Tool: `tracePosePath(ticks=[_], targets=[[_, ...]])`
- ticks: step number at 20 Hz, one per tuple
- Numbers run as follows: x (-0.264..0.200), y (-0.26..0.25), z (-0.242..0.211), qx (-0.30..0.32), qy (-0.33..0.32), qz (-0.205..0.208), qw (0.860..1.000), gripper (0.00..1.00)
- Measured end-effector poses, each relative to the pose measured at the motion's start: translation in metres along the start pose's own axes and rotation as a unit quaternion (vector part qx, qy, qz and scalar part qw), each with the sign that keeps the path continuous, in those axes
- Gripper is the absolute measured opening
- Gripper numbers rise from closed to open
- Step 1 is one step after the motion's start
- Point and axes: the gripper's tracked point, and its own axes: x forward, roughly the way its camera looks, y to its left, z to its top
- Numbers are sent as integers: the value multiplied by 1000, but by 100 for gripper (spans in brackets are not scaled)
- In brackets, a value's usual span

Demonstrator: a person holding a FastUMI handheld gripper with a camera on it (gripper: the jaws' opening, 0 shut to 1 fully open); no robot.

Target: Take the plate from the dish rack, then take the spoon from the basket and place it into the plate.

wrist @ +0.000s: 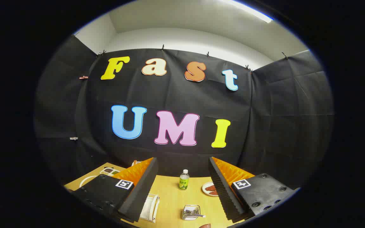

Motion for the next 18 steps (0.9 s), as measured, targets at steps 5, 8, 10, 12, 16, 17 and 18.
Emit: tracePosePath(ticks=[5, 8, 10, 12, 16, 17, 18], targets=[[-1, -5, -4, -7, 4, -10, 1000, 98], [-1, -1, -3, -6, 7, -8, 1000, 98], [0, 0, -5, -10, 8, -7, 1000, 98], [1, 3, -4, -11, 8, -4, 1000, 98], [4, 12, -9, -11, 16, 5, 1000, 98], [5, 17, -13, -7, 22, 10, 1000, 98], [8, 24, -20, 0, 35, 19, 999, 98]])
